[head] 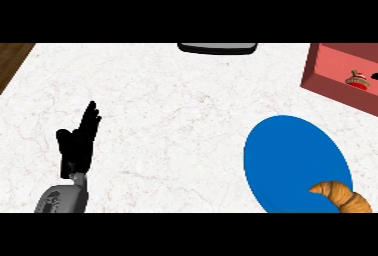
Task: Pick the cupcake from the plate and place it in the cardboard box
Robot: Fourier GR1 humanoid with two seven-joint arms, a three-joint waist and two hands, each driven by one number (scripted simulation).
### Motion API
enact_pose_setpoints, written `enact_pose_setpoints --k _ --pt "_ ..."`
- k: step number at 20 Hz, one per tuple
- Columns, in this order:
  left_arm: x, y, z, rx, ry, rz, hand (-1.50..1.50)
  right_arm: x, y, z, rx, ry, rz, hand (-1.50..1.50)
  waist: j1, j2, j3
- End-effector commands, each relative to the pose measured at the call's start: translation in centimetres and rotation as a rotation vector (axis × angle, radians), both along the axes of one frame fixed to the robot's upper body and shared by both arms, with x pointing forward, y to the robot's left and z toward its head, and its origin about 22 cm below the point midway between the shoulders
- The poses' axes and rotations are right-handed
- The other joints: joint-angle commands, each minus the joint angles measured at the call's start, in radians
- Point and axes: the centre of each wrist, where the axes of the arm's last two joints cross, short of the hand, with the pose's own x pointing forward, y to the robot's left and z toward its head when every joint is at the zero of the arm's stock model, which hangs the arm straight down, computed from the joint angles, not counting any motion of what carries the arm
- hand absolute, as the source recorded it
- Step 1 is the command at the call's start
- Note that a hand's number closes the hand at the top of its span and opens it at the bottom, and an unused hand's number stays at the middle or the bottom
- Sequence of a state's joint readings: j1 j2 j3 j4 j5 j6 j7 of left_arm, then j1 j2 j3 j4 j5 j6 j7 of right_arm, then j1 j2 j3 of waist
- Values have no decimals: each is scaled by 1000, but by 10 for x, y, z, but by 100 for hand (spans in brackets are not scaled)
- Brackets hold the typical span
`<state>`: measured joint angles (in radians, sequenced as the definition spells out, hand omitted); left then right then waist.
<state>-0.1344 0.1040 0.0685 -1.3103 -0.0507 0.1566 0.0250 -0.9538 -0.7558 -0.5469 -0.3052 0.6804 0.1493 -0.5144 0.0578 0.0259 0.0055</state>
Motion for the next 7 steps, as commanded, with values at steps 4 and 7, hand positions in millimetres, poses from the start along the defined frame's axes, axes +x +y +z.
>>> enact_pose_setpoints --k 4,7 --pt "6 -11 1 7 -3 -8 0 -13 -22 6 366 -126 62 -150 -12 1 0" --pt "8 4 7 2 -9 -2 0 -37 -53 22 404 -147 12 -150 -6 4 1"
